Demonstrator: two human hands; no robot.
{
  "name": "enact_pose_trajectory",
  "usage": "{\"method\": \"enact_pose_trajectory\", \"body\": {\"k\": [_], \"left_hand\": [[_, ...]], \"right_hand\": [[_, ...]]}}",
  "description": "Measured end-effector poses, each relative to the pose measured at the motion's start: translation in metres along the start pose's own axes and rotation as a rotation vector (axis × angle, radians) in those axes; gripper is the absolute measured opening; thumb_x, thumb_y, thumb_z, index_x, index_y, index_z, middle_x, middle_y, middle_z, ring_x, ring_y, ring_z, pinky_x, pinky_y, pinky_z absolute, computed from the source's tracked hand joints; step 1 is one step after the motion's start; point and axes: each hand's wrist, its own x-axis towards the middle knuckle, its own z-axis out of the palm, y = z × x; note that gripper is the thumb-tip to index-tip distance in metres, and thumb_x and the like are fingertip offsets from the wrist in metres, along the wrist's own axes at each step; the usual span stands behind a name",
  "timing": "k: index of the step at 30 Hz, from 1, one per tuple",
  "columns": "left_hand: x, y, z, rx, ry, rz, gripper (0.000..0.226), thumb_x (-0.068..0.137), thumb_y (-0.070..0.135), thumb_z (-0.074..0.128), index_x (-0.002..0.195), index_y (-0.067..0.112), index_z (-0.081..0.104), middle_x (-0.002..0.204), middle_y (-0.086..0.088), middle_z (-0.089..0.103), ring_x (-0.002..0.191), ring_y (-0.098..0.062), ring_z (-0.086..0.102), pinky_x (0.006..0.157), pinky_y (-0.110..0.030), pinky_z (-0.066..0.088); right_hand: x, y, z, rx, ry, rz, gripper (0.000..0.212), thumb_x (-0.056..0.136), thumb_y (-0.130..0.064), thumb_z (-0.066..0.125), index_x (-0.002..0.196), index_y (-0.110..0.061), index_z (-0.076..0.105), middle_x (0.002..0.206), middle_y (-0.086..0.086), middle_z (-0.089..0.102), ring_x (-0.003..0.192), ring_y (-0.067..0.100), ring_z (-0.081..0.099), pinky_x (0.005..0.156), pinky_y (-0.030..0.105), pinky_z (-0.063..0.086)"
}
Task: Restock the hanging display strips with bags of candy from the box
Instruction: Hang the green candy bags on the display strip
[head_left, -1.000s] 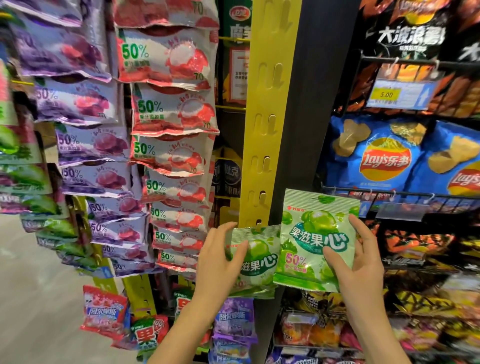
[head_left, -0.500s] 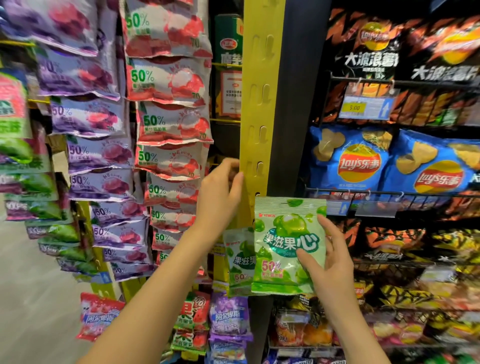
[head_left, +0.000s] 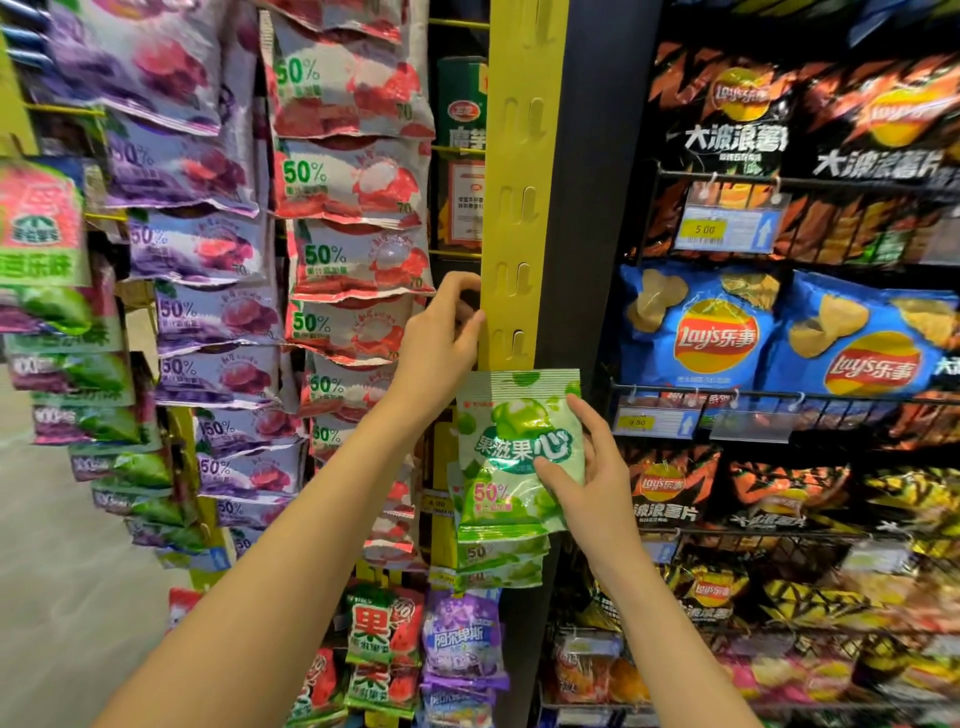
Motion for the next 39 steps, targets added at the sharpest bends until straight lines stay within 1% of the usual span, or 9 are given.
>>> {"method": "enact_pose_trajectory", "body": {"k": [6, 12, 21, 23, 27, 31, 34, 37, 39], "left_hand": [[0.0, 0.0, -0.003, -0.046, -0.034, -0.01, 0.022, 0.096, 0.009, 0.047, 0.118, 0.012, 0.048, 0.088, -0.014, 0.066, 0.075, -0.022, 0.063, 0.074, -0.046, 0.053], [-0.001, -0.003, -0.002, -0.032, -0.023, -0.001, 0.023, 0.096, 0.01, 0.047, 0.119, 0.012, 0.048, 0.089, -0.015, 0.065, 0.075, -0.024, 0.062, 0.073, -0.049, 0.053], [-0.001, -0.005, -0.003, -0.007, -0.003, 0.019, 0.026, 0.094, 0.01, 0.051, 0.12, 0.012, 0.049, 0.081, -0.01, 0.062, 0.073, -0.023, 0.061, 0.071, -0.047, 0.055], [-0.002, -0.006, -0.003, 0.024, 0.011, 0.037, 0.028, 0.093, 0.009, 0.052, 0.12, 0.01, 0.05, 0.079, -0.005, 0.058, 0.072, -0.02, 0.058, 0.071, -0.039, 0.054], [-0.008, -0.008, 0.0, 0.11, 0.068, 0.061, 0.03, 0.09, 0.005, 0.055, 0.12, 0.006, 0.05, 0.084, -0.001, 0.054, 0.075, -0.014, 0.052, 0.07, -0.028, 0.044], [-0.021, -0.013, 0.002, 0.18, 0.124, 0.114, 0.033, 0.086, -0.001, 0.055, 0.119, 0.003, 0.051, 0.101, -0.013, 0.05, 0.079, -0.022, 0.055, 0.07, -0.036, 0.047], [-0.035, -0.014, 0.003, 0.302, 0.057, 0.164, 0.033, 0.084, 0.001, 0.059, 0.116, 0.002, 0.053, 0.108, -0.017, 0.05, 0.081, -0.029, 0.058, 0.058, -0.036, 0.047], [-0.046, -0.012, 0.009, 0.47, -0.019, 0.244, 0.028, 0.078, 0.005, 0.067, 0.105, 0.003, 0.059, 0.095, -0.015, 0.057, 0.074, -0.031, 0.059, 0.044, -0.029, 0.038], [-0.054, -0.01, 0.019, 0.598, -0.063, 0.342, 0.029, 0.069, 0.006, 0.072, 0.096, 0.005, 0.063, 0.083, -0.013, 0.059, 0.067, -0.033, 0.06, 0.048, -0.033, 0.044]], "right_hand": [[0.003, 0.008, 0.0, -0.006, 0.005, 0.069, 0.063, 0.085, 0.009, 0.057, 0.119, -0.042, 0.041, 0.113, -0.003, 0.06, 0.085, -0.004, 0.065, 0.065, 0.015, 0.052], [0.003, 0.015, 0.003, -0.036, 0.004, 0.102, 0.063, 0.085, 0.008, 0.058, 0.123, -0.039, 0.04, 0.111, -0.005, 0.06, 0.087, 0.0, 0.064, 0.065, 0.015, 0.052], [0.003, 0.03, 0.014, -0.105, 0.03, 0.121, 0.065, 0.085, 0.001, 0.061, 0.124, -0.046, 0.038, 0.123, -0.001, 0.057, 0.106, 0.015, 0.061, 0.084, 0.03, 0.055], [0.004, 0.031, 0.015, -0.157, 0.042, 0.111, 0.064, 0.085, -0.002, 0.062, 0.127, -0.044, 0.038, 0.122, -0.003, 0.057, 0.105, 0.013, 0.061, 0.083, 0.028, 0.055], [0.003, 0.031, 0.016, -0.242, 0.044, 0.104, 0.063, 0.086, -0.006, 0.062, 0.137, -0.033, 0.038, 0.117, -0.007, 0.056, 0.1, 0.005, 0.059, 0.072, 0.01, 0.05], [0.0, 0.032, 0.018, -0.352, 0.103, 0.087, 0.058, 0.086, -0.014, 0.064, 0.136, -0.033, 0.041, 0.12, -0.004, 0.052, 0.105, 0.01, 0.055, 0.092, 0.029, 0.049], [-0.003, 0.027, 0.014, -0.456, 0.134, 0.065, 0.047, 0.089, -0.017, 0.06, 0.133, -0.026, 0.046, 0.12, -0.002, 0.045, 0.105, 0.008, 0.049, 0.091, 0.025, 0.044], [-0.005, 0.025, 0.0, -0.633, 0.208, 0.004, 0.038, 0.09, -0.02, 0.058, 0.127, -0.02, 0.051, 0.125, 0.002, 0.045, 0.113, 0.016, 0.048, 0.088, 0.027, 0.041], [-0.008, 0.023, -0.018, -0.852, 0.241, -0.037, 0.036, 0.091, -0.024, 0.056, 0.127, -0.019, 0.051, 0.125, 0.003, 0.047, 0.115, 0.018, 0.048, 0.084, 0.029, 0.043]]}}
